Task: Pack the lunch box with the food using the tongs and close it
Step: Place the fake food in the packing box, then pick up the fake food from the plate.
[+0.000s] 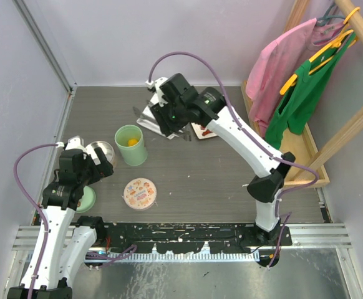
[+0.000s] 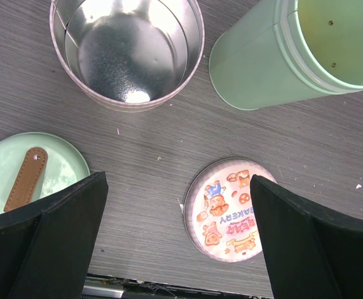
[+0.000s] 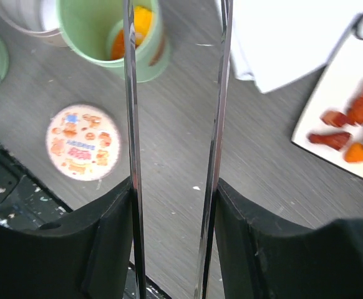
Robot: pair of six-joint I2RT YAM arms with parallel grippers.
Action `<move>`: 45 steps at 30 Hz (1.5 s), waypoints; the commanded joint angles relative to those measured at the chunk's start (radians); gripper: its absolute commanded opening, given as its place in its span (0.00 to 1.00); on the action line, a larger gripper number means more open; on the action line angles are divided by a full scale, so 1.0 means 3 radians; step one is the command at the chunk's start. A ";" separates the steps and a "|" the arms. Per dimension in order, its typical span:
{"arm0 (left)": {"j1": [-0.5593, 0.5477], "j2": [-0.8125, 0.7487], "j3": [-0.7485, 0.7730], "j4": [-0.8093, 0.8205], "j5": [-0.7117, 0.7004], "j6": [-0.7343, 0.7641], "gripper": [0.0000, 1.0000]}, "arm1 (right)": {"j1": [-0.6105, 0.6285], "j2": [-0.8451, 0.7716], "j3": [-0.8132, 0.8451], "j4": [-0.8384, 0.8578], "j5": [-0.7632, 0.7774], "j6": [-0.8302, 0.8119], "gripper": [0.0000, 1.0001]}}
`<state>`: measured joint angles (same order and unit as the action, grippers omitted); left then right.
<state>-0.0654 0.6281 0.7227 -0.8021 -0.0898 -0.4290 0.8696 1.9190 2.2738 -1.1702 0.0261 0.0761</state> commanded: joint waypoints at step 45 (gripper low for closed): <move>-0.0013 -0.0011 0.0022 0.0151 0.0007 0.0024 0.98 | -0.1590 0.0542 -0.0672 0.0472 0.0347 0.0620 0.54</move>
<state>-0.0654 0.6285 0.7227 -0.8021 -0.0895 -0.4290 0.4007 2.0605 2.0117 -1.0695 0.1402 0.2226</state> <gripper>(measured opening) 0.980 0.541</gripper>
